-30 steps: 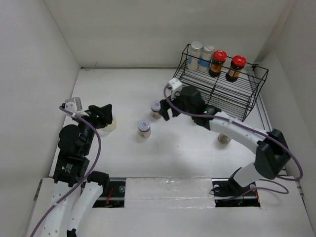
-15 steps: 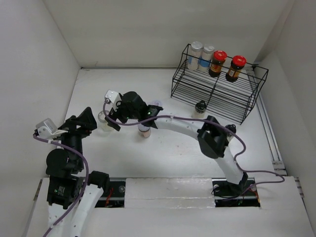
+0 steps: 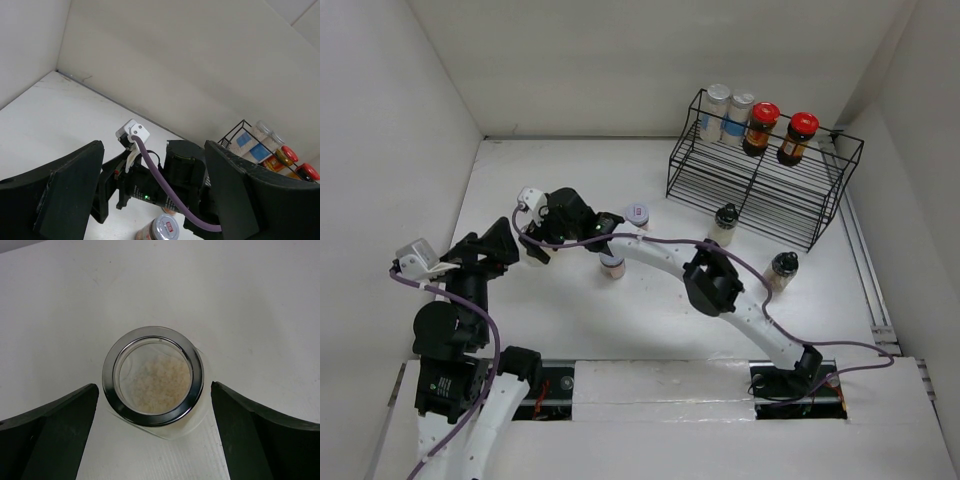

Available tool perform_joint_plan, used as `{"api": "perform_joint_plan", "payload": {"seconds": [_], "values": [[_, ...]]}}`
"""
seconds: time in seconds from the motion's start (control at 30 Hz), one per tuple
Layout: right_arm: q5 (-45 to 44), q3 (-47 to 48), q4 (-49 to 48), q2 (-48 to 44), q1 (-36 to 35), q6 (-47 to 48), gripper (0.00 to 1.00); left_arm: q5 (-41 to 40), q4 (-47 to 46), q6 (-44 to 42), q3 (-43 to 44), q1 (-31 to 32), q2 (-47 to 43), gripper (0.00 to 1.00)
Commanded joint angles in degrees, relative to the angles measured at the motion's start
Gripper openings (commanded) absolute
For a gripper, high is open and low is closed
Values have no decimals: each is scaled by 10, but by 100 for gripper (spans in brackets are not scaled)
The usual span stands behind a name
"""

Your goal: Organize the condiment bottles

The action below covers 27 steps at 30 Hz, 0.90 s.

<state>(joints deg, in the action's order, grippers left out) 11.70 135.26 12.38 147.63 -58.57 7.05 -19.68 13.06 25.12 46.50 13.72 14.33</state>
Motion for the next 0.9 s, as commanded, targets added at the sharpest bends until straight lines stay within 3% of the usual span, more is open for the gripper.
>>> {"api": "perform_joint_plan", "payload": {"seconds": [0.0, 0.27, 0.47, 0.5, 0.57, 0.63, 0.87], "values": [[-1, 33, -31, 6, -5, -12, 100, 15, -32, -12, 0, -3, 8, 78], [11, 22, -111, 51, -5, -65, 96, 37, -38, -17, 0, -3, 19, 78], [-10, -22, -170, 32, -5, -85, 72, 45, -38, -23, 0, -3, 25, 78], [-10, -31, -187, 26, -5, -91, 72, 45, -38, -23, 0, -3, 25, 78], [-10, -47, -202, 15, -5, -96, 89, 45, -38, -23, 0, -3, 30, 78], [-15, -47, -202, 15, -5, -96, 97, 52, -38, -23, 0, -3, 30, 78], [-9, -1, -197, 49, -5, -113, 96, 52, -33, -23, -5, -3, 35, 78]]}}
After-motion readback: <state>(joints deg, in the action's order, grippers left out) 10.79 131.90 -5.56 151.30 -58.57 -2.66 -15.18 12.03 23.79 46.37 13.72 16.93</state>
